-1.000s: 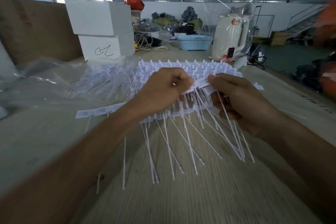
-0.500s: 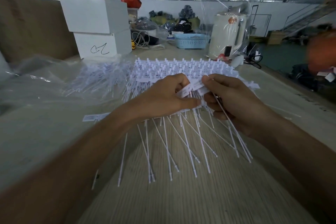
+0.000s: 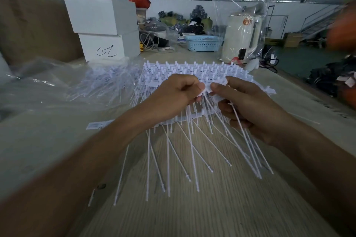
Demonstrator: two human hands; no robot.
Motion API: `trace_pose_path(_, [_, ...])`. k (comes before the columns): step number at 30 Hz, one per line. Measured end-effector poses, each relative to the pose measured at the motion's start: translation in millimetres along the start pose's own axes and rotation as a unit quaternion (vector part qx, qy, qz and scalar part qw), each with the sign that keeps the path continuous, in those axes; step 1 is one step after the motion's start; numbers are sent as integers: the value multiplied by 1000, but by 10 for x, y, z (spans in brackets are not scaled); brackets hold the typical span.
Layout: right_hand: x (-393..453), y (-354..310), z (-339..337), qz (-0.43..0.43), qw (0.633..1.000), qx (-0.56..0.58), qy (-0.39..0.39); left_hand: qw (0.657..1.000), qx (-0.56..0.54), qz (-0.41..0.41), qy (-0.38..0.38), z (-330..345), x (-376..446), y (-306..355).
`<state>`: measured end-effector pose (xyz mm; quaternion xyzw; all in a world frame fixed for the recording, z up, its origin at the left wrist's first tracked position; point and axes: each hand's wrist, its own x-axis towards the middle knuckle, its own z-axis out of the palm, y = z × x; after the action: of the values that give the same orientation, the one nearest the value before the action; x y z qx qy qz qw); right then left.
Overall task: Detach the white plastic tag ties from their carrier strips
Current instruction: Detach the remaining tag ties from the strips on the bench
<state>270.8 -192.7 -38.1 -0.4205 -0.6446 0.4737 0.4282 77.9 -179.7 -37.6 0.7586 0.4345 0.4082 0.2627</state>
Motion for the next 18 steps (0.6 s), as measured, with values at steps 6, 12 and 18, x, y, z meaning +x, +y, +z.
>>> trace_pose_path(6, [-45,-18,-27,-112,987,-82,-76,999,-43,-27,-10,13,-17,-43])
trace_pose_path(12, [-35,-34,-64,-259,926,-266,-71,990,-124,-56,-45,-36,-47,-37])
trace_pose_path(18, [-18,-68,-178,-279,909,-304,-52,985,-101,-30,-137,-125,-64,-9])
